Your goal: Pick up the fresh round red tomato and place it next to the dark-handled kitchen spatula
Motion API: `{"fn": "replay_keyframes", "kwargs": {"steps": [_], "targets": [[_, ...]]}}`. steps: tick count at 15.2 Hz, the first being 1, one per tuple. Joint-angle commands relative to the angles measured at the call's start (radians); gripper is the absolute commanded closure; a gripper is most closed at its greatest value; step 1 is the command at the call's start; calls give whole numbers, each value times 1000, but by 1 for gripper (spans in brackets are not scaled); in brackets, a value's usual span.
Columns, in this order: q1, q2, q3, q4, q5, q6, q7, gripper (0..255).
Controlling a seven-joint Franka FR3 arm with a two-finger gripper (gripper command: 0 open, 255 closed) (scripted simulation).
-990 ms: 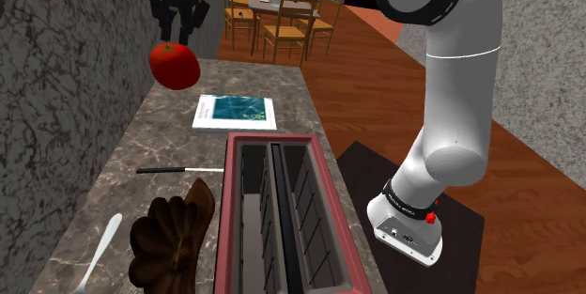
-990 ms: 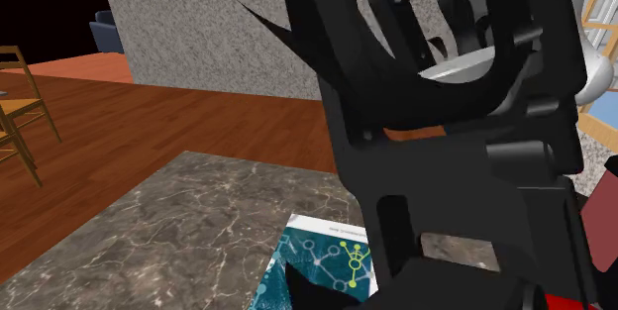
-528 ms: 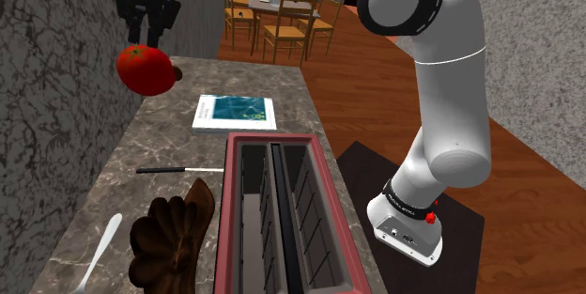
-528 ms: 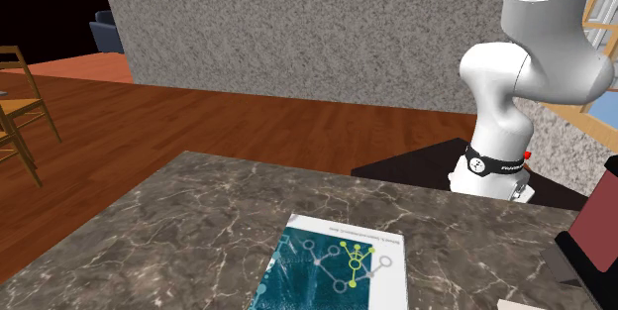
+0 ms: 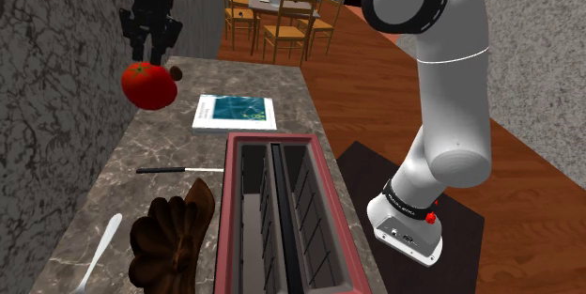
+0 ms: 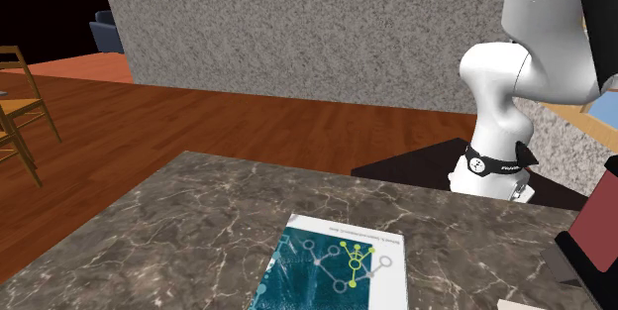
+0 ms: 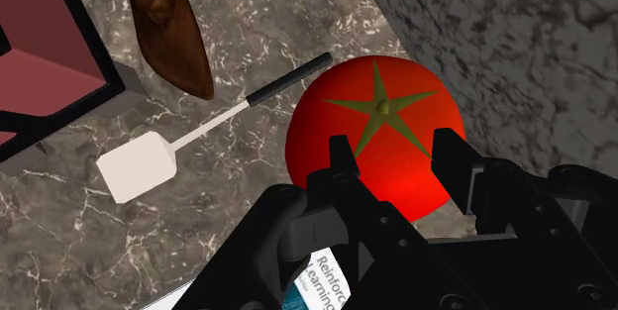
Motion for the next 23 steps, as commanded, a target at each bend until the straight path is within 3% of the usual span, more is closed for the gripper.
{"fn": "replay_keyframes", "kwargs": {"steps": [1,23], "targets": [[1,-7,-1,-38,2,29,-12,255],[6,21,-3,-262,19,261,-114,255]]}}
